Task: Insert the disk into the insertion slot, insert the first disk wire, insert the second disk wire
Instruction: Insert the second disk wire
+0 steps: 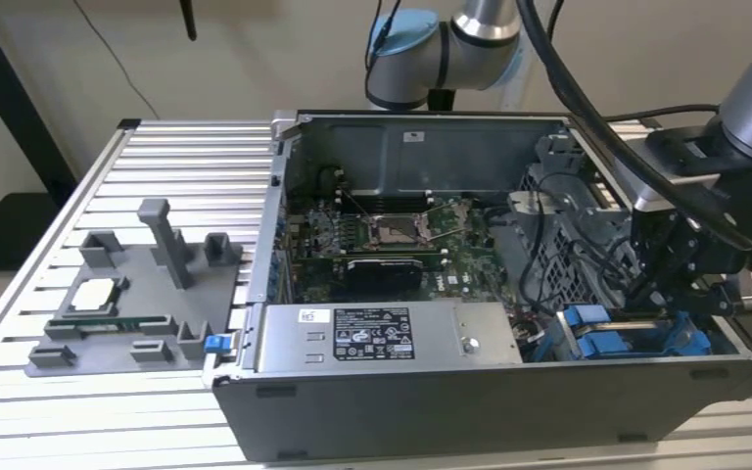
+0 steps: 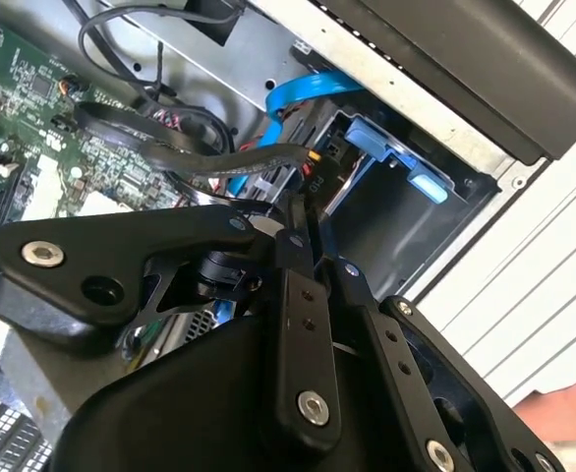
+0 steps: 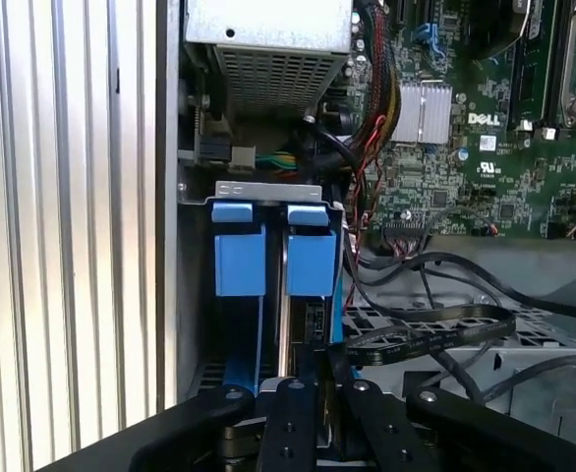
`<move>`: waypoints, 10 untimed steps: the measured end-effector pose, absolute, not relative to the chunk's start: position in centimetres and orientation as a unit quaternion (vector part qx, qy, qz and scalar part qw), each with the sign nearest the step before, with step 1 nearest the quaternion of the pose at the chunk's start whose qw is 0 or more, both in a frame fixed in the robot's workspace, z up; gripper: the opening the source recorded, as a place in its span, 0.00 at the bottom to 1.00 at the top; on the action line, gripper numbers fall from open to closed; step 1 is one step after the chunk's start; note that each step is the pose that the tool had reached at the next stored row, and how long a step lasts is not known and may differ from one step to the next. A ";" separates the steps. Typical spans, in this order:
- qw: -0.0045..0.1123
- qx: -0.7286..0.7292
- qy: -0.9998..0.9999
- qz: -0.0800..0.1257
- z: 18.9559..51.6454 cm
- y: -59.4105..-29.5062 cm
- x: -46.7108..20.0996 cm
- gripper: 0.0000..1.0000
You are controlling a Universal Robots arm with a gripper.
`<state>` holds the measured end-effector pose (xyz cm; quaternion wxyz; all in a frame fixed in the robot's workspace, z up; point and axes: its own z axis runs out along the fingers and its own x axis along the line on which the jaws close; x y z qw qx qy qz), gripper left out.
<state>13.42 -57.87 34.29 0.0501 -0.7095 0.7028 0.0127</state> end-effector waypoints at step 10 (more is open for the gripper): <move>0.050 -0.708 0.705 0.012 34.0 -57.8 13.5 0.00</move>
